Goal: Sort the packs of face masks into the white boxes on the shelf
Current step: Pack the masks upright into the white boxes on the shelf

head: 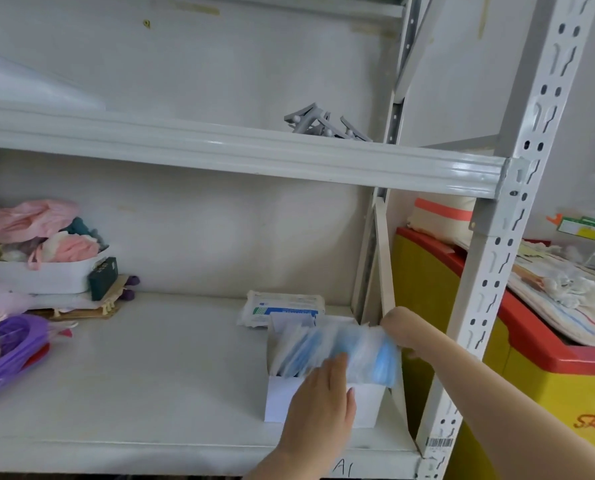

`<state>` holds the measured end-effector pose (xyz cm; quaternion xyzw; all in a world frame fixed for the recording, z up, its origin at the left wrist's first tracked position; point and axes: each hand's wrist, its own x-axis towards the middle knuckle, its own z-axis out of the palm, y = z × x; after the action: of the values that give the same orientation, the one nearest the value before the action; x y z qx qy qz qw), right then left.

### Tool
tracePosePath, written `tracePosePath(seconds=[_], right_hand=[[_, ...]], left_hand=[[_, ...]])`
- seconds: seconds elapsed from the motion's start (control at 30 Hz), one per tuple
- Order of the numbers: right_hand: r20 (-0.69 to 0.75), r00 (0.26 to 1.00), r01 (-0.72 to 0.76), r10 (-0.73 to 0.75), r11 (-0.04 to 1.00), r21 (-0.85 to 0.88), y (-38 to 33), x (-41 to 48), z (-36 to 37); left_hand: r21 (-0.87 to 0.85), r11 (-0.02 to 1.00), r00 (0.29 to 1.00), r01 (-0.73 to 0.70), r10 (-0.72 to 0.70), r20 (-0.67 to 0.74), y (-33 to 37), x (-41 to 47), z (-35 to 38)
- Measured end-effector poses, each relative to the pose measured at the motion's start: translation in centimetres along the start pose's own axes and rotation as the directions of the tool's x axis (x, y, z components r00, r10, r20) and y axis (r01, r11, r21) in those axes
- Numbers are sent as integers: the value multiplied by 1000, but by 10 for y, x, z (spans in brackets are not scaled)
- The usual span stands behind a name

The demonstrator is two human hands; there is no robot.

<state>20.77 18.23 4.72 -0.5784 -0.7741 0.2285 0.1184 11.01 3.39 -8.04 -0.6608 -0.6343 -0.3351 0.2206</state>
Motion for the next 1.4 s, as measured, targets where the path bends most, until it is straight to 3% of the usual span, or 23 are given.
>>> tracePosePath(seconds=[0.07,0.2,0.33,0.43,0.53,0.77,0.97,1.17,1.4], right_hand=[[-3,1000,27,-27,992,124,6,-9,6],[-5,1000,21,-20,966,256,-1,-18,11],[-16,1000,19,-14,946,325,-10,-21,18],[-97,995,38,1,917,397,-3,-22,29],[-185,982,57,44,862,505,12,-30,44],[-299,953,234,-57,764,601,34,-50,80],[-386,914,333,-122,770,544,34,-57,91],[-334,924,356,-188,741,570,33,-51,102],[-401,916,295,-33,732,614,36,-45,103]], left_hand=[[-106,983,988,150,-144,63,5,5,3],[-96,935,936,342,-329,127,16,32,2],[-67,913,911,403,-394,120,16,54,12],[-182,850,868,493,-468,166,4,63,7],[-261,823,861,505,-459,217,-10,68,-3],[-334,848,902,410,-325,283,-31,64,-4],[-308,829,874,466,-377,307,-31,63,0],[-326,793,849,516,-420,322,-24,66,0],[-322,818,877,476,-416,240,-32,60,4]])
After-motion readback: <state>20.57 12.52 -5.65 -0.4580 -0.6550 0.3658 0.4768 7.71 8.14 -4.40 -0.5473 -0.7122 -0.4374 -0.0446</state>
